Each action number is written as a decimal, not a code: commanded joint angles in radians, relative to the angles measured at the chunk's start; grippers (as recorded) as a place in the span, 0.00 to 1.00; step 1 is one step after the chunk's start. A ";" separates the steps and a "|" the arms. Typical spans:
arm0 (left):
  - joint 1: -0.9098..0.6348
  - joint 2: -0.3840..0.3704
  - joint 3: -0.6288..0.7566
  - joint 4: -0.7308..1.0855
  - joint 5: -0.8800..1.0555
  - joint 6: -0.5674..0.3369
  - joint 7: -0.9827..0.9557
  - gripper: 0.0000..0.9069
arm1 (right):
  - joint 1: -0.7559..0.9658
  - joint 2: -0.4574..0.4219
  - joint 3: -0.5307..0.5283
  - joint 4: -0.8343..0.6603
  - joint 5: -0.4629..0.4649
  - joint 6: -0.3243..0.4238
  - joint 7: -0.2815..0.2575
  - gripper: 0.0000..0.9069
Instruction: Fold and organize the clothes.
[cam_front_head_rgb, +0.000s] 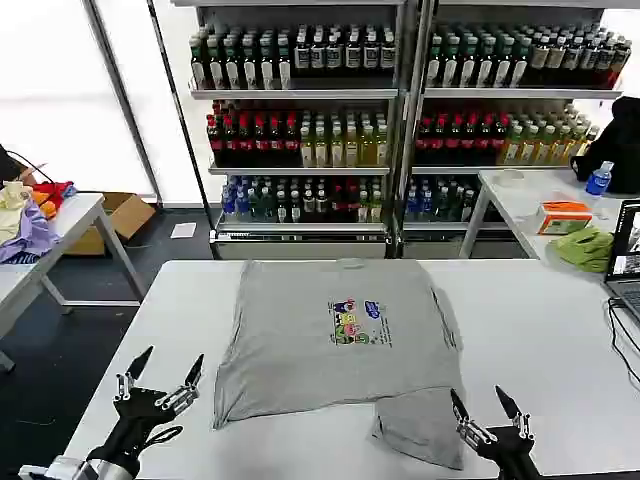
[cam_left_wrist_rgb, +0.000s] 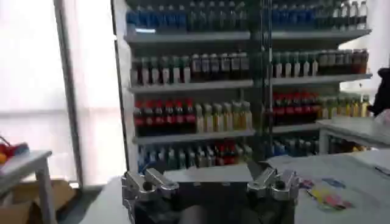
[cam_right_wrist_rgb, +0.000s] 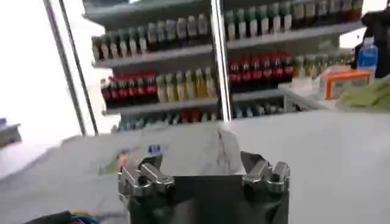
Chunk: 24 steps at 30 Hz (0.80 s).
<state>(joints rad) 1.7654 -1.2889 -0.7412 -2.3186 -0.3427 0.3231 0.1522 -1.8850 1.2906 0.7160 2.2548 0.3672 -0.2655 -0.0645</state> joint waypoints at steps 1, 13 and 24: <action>-0.005 0.249 0.216 0.022 -0.127 0.256 -0.139 1.00 | -0.016 -0.049 -0.051 0.043 -0.055 -0.232 0.128 1.00; -0.128 0.262 0.251 0.127 -0.098 0.255 -0.127 1.00 | -0.020 -0.007 -0.150 0.038 -0.065 -0.219 0.183 1.00; -0.179 0.241 0.234 0.224 -0.096 0.251 -0.132 1.00 | -0.030 -0.002 -0.181 0.025 -0.082 -0.187 0.171 1.00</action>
<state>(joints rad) 1.6339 -1.0643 -0.5315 -2.1798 -0.4375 0.5485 0.0359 -1.9128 1.2881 0.5628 2.2815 0.2948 -0.4399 0.0892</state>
